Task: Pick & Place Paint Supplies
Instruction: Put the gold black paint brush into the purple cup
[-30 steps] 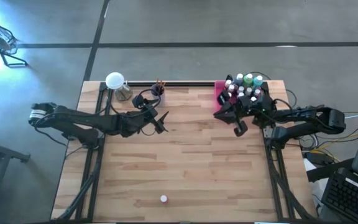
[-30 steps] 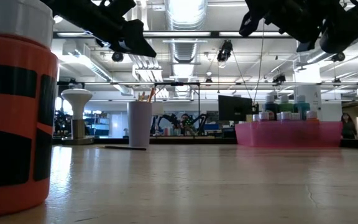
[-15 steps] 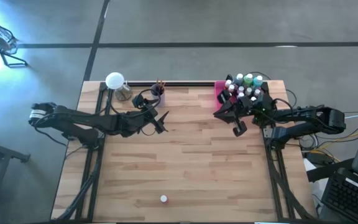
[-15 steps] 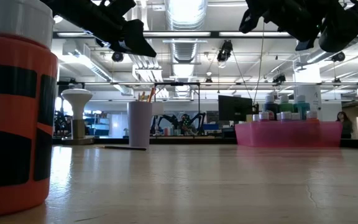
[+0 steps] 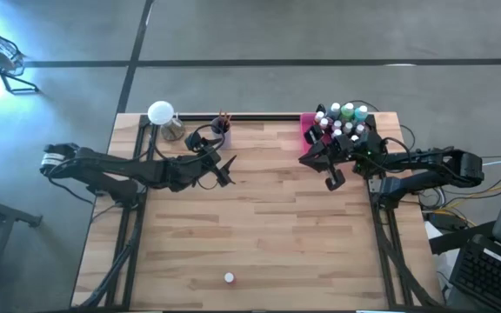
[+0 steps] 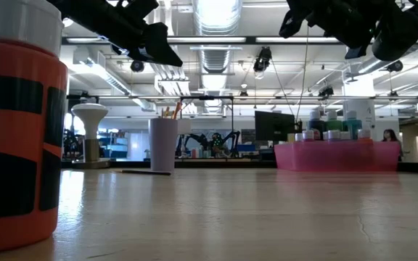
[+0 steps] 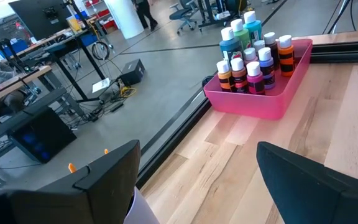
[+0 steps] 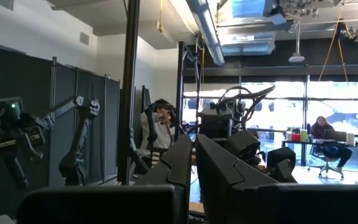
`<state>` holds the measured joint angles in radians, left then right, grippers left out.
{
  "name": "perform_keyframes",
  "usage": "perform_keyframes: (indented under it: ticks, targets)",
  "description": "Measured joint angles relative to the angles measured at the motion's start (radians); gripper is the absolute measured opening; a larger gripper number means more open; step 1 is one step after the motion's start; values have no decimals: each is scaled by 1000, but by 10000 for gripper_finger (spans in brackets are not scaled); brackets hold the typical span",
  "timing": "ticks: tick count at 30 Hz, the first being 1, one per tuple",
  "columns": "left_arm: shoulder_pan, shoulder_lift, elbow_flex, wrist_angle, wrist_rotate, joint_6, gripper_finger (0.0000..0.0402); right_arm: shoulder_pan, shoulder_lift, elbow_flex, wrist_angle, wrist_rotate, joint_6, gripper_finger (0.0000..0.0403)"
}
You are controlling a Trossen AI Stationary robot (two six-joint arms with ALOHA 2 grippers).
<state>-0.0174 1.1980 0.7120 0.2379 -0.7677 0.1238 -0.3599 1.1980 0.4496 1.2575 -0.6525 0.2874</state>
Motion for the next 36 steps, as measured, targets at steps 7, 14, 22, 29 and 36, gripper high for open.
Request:
perform_keyframes:
  ticks: [7,14,22,29,36]
  targets:
    - [0,0,0,0,0,0,326,0,0,0,-6,0,0,9]
    - [0,0,0,0,0,0,326,0,1,0,-49,0,-26,8]
    - [0,0,0,0,0,0,326,4,1,0,-116,69,-19,8]
    - [0,0,0,0,0,0,326,44,0,37,-235,154,-73,8]
    - [0,0,0,0,0,0,326,62,0,145,-578,174,-146,8]
